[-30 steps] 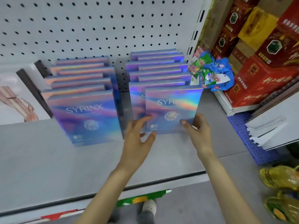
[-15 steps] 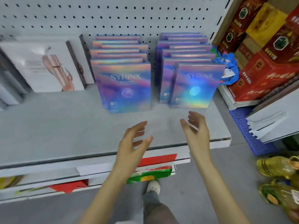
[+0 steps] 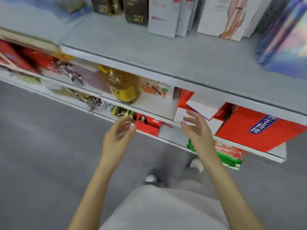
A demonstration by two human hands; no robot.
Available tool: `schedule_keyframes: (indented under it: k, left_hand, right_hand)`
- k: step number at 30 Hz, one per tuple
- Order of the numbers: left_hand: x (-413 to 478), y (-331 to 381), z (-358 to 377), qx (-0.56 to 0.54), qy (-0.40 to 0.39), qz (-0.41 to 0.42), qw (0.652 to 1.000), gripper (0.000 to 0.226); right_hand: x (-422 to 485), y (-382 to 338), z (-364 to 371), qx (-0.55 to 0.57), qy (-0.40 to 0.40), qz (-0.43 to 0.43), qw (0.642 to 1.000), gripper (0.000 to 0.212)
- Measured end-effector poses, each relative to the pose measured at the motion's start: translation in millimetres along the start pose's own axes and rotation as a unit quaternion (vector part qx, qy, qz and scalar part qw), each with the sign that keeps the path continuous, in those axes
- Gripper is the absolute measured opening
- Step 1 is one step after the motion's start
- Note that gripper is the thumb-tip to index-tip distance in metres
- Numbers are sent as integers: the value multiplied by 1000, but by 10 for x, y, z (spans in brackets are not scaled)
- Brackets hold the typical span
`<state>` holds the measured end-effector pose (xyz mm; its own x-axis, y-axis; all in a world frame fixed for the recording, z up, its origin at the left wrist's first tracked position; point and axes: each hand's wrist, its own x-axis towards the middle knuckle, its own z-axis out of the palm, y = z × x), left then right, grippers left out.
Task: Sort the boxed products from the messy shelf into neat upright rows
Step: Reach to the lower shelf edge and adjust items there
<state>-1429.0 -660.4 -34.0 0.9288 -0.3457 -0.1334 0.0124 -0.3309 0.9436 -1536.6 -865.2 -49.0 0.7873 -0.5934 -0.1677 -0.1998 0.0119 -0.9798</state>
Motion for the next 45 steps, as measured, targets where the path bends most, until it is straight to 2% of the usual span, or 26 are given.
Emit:
schedule_keyframes:
  k: [6,14,18,27,33,38,42,45]
  left_hand:
    - [-225,-334,-887,-13,94,-14,995,26]
    - [34,-616,-1417,-37,134,-42,989,26]
    - [519,-725,-1867,-28,165,-45,985,25]
    - [2188,-565,-3256,7,186,-29,982,26]
    - [2971,-568,-3673,-29,197,-30,979,26]
    - [3772,-663,-3995,-57,152,-26,986,26]
    - [4604,-697,-4431,-14,107,3,994,31]
    - [5266,-634,-4816,26,66,35,997,33]
  right_hand:
    - [5,-165,935,-31,-116,-19,993,35]
    - [381,-293,2031,-76,-212,-27,974,38]
    - [787,-415,2722,-68,-236,-35,969,45]
    - [2018,-941,4255,-73,-262,-78,959,41]
    - [2645,-1287,5007,-112,-289,-115,944,46]
    - [3332,-1378,5423,-124,-212,-119,962,42]
    - [3990,-1492,5704,-134,-67,-129,980,35]
    - [4508,-1681,5775,-174,55,-147,972,34]
